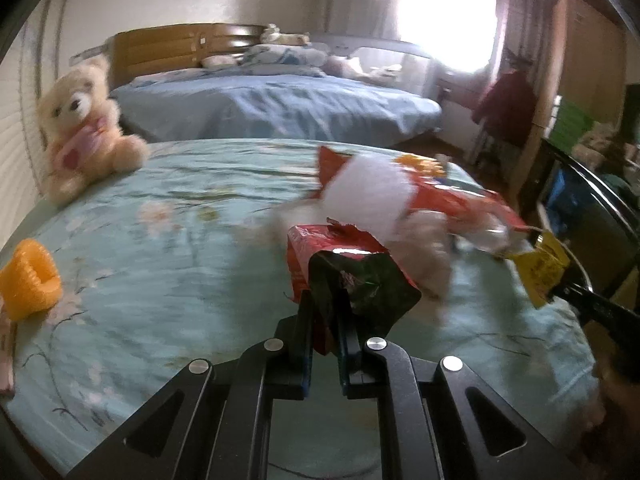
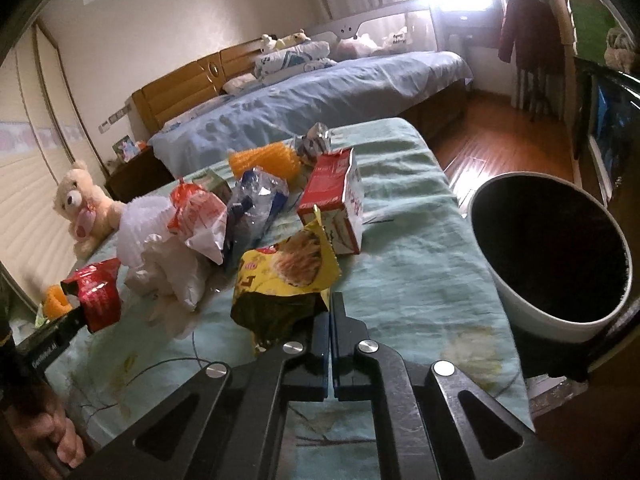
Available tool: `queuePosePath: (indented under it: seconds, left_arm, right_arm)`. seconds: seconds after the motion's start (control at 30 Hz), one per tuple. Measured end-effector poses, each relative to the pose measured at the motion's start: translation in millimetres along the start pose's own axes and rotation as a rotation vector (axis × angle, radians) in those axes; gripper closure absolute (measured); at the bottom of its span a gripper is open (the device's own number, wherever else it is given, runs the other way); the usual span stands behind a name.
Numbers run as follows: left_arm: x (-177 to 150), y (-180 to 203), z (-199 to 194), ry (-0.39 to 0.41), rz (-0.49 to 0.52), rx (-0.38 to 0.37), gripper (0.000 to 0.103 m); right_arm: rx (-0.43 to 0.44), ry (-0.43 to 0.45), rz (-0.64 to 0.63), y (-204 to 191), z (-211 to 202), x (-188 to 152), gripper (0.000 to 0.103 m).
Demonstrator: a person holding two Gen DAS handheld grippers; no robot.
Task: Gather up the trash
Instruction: 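Grasp the red chip bag with the left tool while the right grasps the yellow wrapper, then carry both wrappers over the bin and open both tools to drop them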
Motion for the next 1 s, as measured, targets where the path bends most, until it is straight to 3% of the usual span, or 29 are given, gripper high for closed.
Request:
queuePosePath:
  seconds: [0.53, 1.0]
  left_arm:
    - [-10.1, 78.4, -8.0, -0.066, 0.167, -0.136, 0.095]
    - [3.0, 135.8, 37.2, -0.121, 0.285, -0.215, 0.095]
  right_arm:
    - [-0.039, 0.033, 0.082, 48.6, -33.4, -13.6, 0.103]
    - [-0.113, 0.035, 0.165, 106.3, -48.2, -26.5, 0.103]
Point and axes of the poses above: each gripper's, at about its wrist camera, not at the fingertips, and z roughly the way its jaws point, y to its right, x to its top, the point moved 1 cm from there along z, roughly the way its jaws point, and after that the axes turned 12 degrees about -z, right-handed, at the moved point
